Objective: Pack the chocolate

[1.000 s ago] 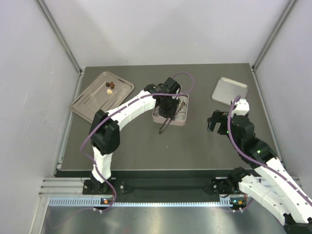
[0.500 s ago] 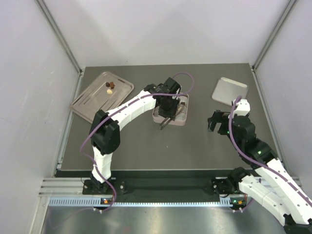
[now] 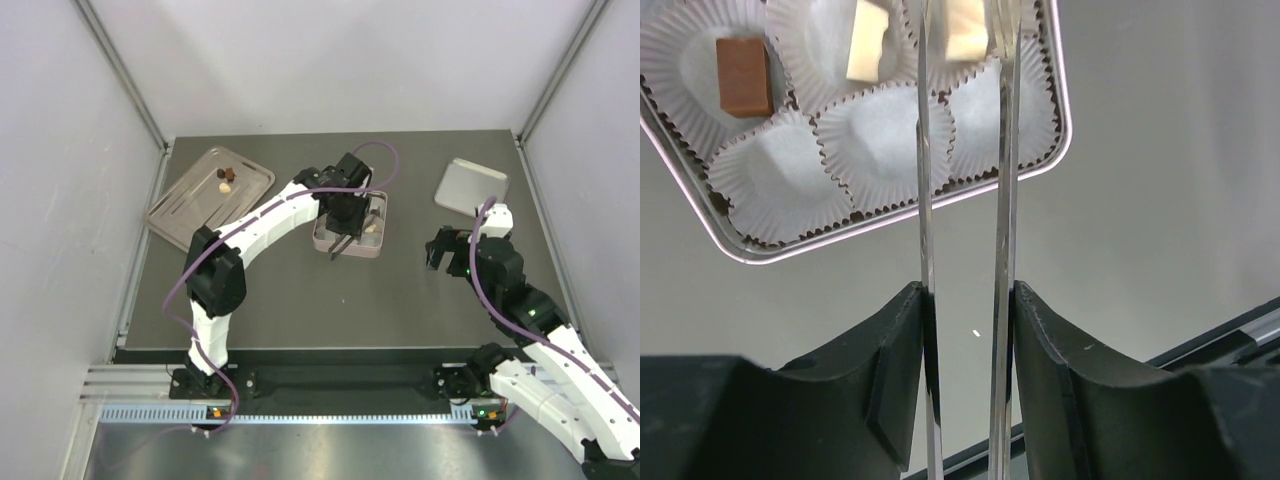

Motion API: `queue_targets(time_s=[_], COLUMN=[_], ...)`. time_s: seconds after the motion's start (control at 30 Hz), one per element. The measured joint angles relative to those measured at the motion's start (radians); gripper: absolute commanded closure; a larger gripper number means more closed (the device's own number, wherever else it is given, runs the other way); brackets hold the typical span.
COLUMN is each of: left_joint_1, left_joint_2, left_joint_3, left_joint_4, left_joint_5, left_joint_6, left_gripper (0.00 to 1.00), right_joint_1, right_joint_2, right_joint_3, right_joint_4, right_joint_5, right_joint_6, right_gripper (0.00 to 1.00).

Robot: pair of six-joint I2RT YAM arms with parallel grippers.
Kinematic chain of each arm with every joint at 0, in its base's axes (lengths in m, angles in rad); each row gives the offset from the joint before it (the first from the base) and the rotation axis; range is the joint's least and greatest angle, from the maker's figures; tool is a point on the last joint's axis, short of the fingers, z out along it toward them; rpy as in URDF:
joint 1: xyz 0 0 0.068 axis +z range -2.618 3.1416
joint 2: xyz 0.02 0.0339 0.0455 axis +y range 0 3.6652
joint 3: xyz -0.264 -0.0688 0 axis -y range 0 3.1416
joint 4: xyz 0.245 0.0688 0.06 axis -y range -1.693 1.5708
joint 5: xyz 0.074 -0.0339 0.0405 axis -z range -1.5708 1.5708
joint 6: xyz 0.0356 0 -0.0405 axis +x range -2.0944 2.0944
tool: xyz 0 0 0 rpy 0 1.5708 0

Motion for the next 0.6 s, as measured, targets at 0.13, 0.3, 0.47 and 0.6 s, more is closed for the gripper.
queue_targets(time_s=[0.13,0.3,0.47,0.6], left_joint_1=[0.000,0.001,0.051,0.212], left_joint_2=[0.000,-0.001,-0.055,-0.130], left_joint_3=[0.011,0.048,0.076,0.072], left_joint_4=[-0.001,-0.034,-0.056,-0.058], left_joint_5=[-0.002,-0.048,-0.087,-0.090], left_joint_6=[0.000,0.000,0.009,0.019], left_gripper=[0.56,0.55,0.56,0.56], right_joint_1=[0.000,0.000,0.000,0.000], right_joint_2=[-0.006,-0.006,-0.006,-0.006], right_joint_3=[0.000,0.000,0.000,0.000], right_joint_4=[0.000,0.000,0.000,0.000], right_joint_5=[-0.006,-0.010,-0.014,-0.029], right_joint_6=[0.007,0.007,0.011,0.016], right_gripper=[0.00,0.00,0.00,0.00])
